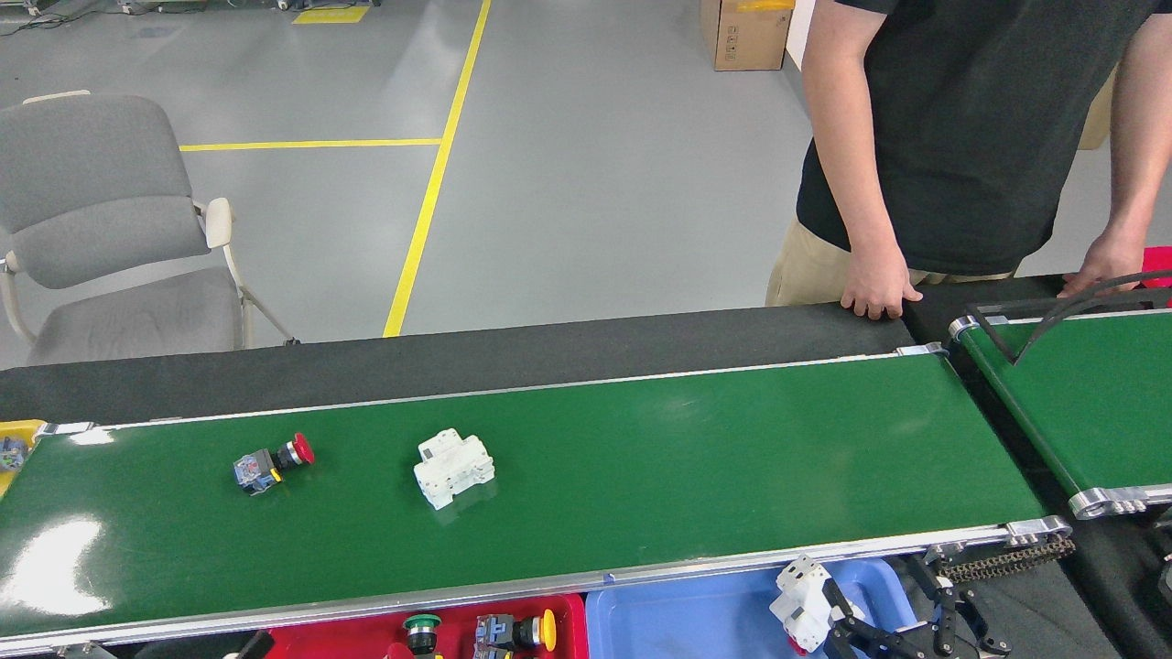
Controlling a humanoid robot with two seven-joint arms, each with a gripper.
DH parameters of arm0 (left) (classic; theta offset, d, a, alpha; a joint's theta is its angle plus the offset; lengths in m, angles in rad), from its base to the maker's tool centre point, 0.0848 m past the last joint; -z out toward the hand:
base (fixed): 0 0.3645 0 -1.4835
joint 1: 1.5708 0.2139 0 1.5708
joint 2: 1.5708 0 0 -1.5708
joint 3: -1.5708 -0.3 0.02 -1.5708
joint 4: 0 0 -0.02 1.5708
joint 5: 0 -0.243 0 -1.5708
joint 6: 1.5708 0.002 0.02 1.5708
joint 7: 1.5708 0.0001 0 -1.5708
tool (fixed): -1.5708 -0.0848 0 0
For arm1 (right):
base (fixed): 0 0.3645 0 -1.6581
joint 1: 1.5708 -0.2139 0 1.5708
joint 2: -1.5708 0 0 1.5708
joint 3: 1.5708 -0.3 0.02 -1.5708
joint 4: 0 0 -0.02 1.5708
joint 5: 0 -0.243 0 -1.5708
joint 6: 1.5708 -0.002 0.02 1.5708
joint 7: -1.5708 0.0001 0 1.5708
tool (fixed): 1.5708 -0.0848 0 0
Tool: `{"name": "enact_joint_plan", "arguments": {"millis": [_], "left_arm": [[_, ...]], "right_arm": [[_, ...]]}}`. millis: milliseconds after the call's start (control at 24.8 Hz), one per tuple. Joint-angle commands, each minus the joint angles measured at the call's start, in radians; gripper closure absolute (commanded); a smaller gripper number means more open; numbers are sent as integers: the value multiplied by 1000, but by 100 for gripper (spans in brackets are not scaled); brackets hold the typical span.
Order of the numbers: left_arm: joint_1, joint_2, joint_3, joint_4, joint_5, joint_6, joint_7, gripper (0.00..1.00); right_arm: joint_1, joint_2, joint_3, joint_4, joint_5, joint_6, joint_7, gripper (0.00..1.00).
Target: Pick switch part from conveyor to tray
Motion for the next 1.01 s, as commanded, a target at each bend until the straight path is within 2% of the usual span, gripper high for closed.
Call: {"name": "enact_joint_plan", "arguments": {"millis": [0,40,242,282,403,484,686,968], "left_arm": [[-13,14,11,-1,-2,232,7,0],[-16,17,15,2,-2,264,7,0],[-15,32,10,2,-2,259,7,0],[-12,38,7,2,-4,242,7,0],[-49,88,4,13,-2,81,7,0],[-138,107,-1,34,-7,8,-1,0],[-334,155,-85,194,-74,-48,-1,0],[-458,195,-173,411,-76,-51,-1,0]], "right_arm": [[1,-2,-4,-11,-3,-9,-1,1],[1,-2,-4,-11,-3,-9,1,1],[-2,12,-4,-11,-3,-7,13,1],[-2,12,-4,-11,-3,-7,15,1],[-10,9,-2,-9,-3,-9,15,1],[-14,12,-2,-6,-3,-7,15,1],[-16,12,-2,3,-3,-7,16,1],[-24,13,-2,6,-3,-5,22,1]]}}
